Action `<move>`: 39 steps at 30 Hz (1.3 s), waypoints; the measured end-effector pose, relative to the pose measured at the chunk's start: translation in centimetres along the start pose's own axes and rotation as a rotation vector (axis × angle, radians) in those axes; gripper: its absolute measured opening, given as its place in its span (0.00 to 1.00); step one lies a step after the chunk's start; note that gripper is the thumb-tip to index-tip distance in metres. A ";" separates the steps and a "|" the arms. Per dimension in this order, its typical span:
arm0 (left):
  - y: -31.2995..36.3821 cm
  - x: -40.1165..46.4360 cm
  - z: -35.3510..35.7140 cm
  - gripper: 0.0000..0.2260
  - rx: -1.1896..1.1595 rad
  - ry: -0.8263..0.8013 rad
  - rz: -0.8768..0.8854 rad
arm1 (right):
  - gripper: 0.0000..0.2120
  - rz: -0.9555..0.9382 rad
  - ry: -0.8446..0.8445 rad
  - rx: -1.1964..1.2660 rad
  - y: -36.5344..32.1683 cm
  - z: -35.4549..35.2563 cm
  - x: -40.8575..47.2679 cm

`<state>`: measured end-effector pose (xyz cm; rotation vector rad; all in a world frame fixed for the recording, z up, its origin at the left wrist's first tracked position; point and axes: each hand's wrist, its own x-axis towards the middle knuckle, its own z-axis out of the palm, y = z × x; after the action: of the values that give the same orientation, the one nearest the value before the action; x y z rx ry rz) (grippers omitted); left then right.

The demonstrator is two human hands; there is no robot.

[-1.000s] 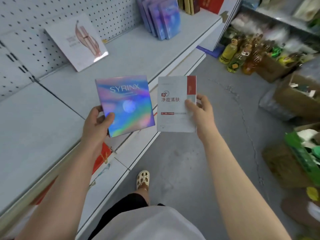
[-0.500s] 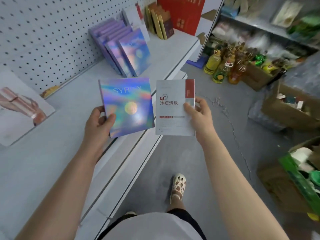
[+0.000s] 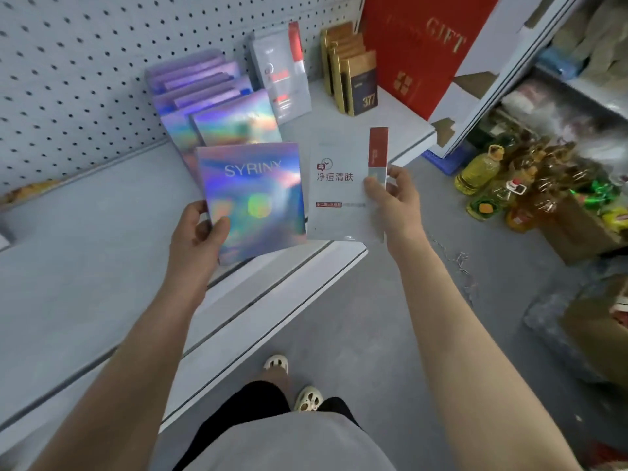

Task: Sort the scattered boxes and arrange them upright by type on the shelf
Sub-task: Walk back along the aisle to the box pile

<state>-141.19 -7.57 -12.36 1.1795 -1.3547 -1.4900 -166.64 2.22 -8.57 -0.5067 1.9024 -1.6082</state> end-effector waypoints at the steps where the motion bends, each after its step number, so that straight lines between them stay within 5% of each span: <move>1: 0.1 0.9 0.5 0.09 0.004 0.012 0.010 | 0.11 -0.015 -0.012 0.013 -0.5 0.2 1.7; 8: 1.3 5.6 3.5 0.08 -0.029 0.058 0.067 | 0.11 -0.123 -0.072 -0.027 -3.7 1.7 12.3; 21: 0.8 7.2 10.9 0.14 -0.072 0.309 0.074 | 0.13 -0.235 -0.558 -0.310 -3.6 9.3 29.6; 28: 0.7 7.0 14.4 0.11 -0.153 0.491 0.008 | 0.17 -0.349 -0.561 -0.602 -4.5 12.6 34.0; 31: 0.9 7.1 14.6 0.10 -0.150 0.527 -0.002 | 0.19 -0.417 -0.464 -0.755 -4.4 13.4 34.2; 36: 1.2 7.0 14.5 0.11 -0.153 0.523 0.008 | 0.26 -0.677 -0.235 -0.643 -5.0 13.2 32.8; 37: 1.1 6.9 14.4 0.11 -0.151 0.518 0.012 | 0.23 -0.716 -0.242 -0.587 -5.3 13.1 32.0; 39: 0.7 6.8 14.0 0.10 -0.138 0.498 0.010 | 0.16 -0.606 -0.521 -0.462 -6.2 13.0 29.4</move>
<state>-156.47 -10.46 -12.59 1.3386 -0.9050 -1.1565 -180.81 -27.28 -9.43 -1.6475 1.7788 -1.1589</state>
